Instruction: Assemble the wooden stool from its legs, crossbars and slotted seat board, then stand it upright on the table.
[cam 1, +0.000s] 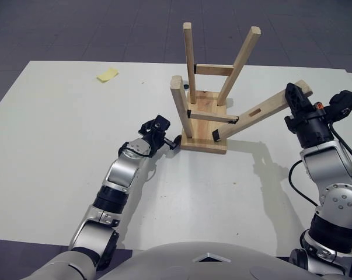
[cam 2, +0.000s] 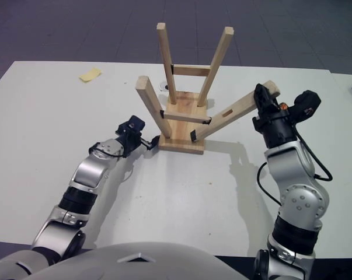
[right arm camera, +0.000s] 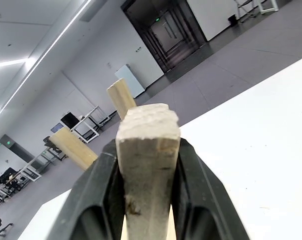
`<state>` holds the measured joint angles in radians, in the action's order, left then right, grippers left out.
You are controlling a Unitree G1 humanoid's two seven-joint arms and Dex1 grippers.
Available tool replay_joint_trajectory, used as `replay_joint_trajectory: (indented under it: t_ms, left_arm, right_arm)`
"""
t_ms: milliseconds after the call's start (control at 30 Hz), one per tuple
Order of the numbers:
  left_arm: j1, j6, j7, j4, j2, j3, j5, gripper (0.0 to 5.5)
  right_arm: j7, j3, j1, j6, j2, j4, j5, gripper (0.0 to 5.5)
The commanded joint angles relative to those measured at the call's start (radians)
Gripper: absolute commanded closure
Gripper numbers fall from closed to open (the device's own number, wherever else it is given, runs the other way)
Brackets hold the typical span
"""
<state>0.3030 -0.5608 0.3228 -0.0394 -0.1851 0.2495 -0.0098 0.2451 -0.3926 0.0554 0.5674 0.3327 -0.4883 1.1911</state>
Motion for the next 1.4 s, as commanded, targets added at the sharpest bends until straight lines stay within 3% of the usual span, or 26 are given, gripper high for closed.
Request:
replay_joint_trajectory:
  t_ms: [33, 500, 900, 1400]
  left_arm:
    - [-0.001, -0.031, 0.008, 0.043, 0.033, -0.025, -0.041, 0.10]
    - [-0.005, -0.079, -0.022, 0.102, 0.077, -0.071, -0.082, 0.10]
    - [0.034, -0.098, -0.107, 0.194, 0.175, -0.168, -0.158, 0.10]
    - [0.092, -0.114, -0.155, 0.215, 0.213, -0.218, -0.221, 0.10]
  right_arm:
    - [0.019, -0.013, -0.023, 0.003, 0.002, 0.029, -0.047, 4.50]
    - [0.051, -0.039, -0.020, 0.005, 0.019, 0.090, -0.098, 4.49]
    - [0.044, 0.081, -0.031, 0.027, 0.064, 0.062, -0.328, 4.47]
    - [-0.047, 0.208, -0.154, -0.012, 0.013, 0.152, -0.496, 4.45]
